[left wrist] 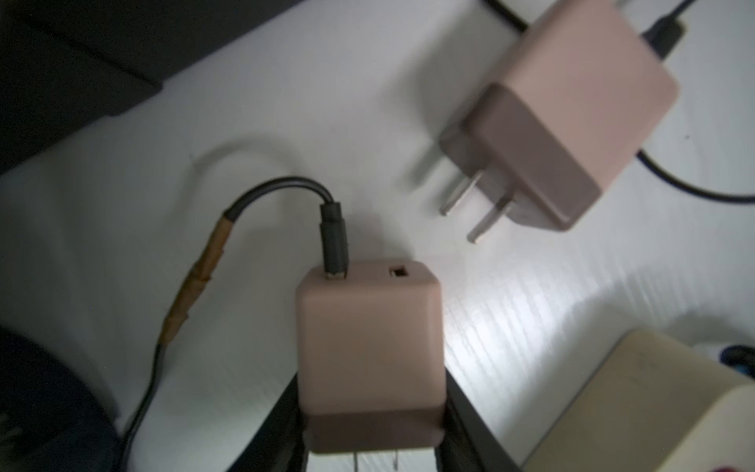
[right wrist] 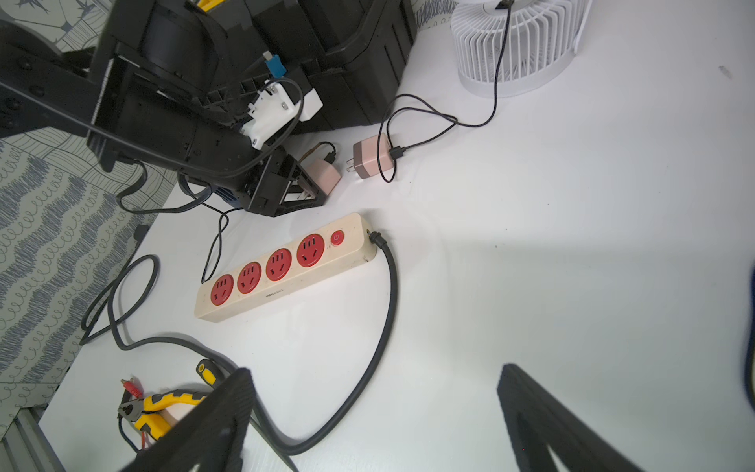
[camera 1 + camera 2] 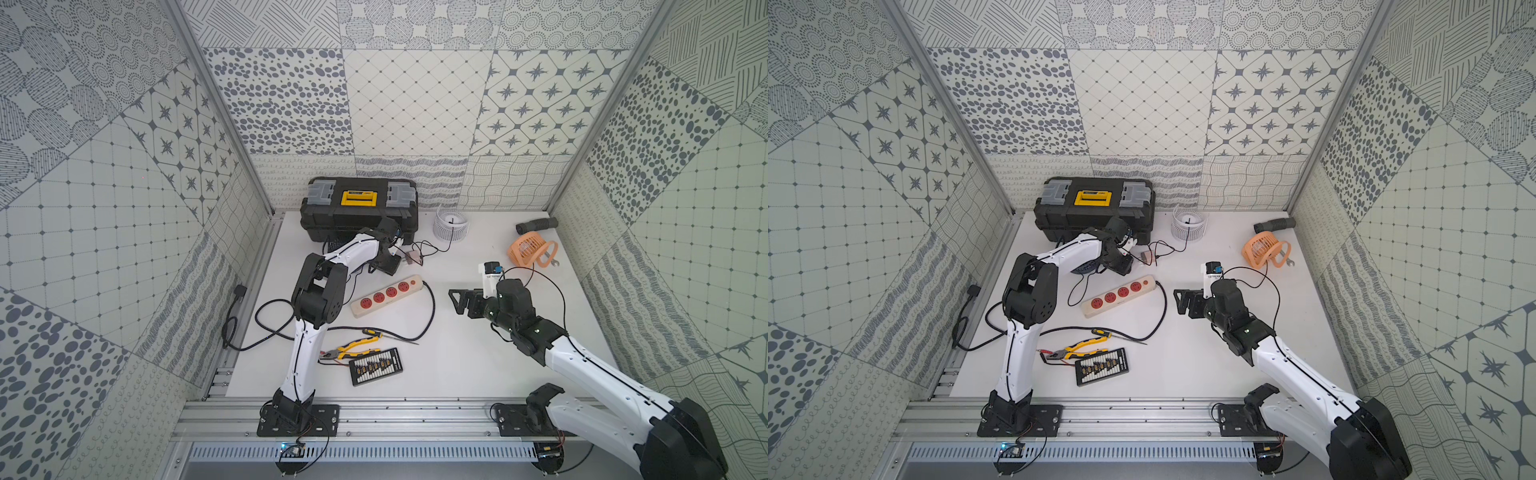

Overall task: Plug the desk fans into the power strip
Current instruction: Pick up the plug from the center of the board.

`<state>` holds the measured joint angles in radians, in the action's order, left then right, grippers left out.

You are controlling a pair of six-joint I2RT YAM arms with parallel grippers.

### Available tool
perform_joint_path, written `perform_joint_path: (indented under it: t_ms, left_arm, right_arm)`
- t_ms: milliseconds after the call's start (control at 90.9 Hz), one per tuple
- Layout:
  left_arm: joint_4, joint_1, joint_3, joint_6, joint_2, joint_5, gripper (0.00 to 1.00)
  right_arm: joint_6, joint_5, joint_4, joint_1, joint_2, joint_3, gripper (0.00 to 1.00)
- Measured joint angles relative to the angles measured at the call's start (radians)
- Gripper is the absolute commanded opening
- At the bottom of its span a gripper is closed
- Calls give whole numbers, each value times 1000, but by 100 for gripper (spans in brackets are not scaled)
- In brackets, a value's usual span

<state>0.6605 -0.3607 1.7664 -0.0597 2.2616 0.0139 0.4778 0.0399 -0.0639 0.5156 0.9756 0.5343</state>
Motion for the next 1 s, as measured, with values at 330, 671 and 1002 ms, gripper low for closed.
perform_joint_path:
  t_ms: [330, 671, 1002]
  left_arm:
    - [-229, -12, -485, 7, -465, 3, 33]
    - [-574, -179, -964, 72, -993, -103, 32]
    - [-726, -411, -1102, 142, -1166, -143, 31]
  right_arm:
    - [90, 51, -131, 0, -28, 78, 97]
    - [171, 376, -372, 7, 36, 356, 88]
    - [143, 494, -550, 116, 187, 467, 72]
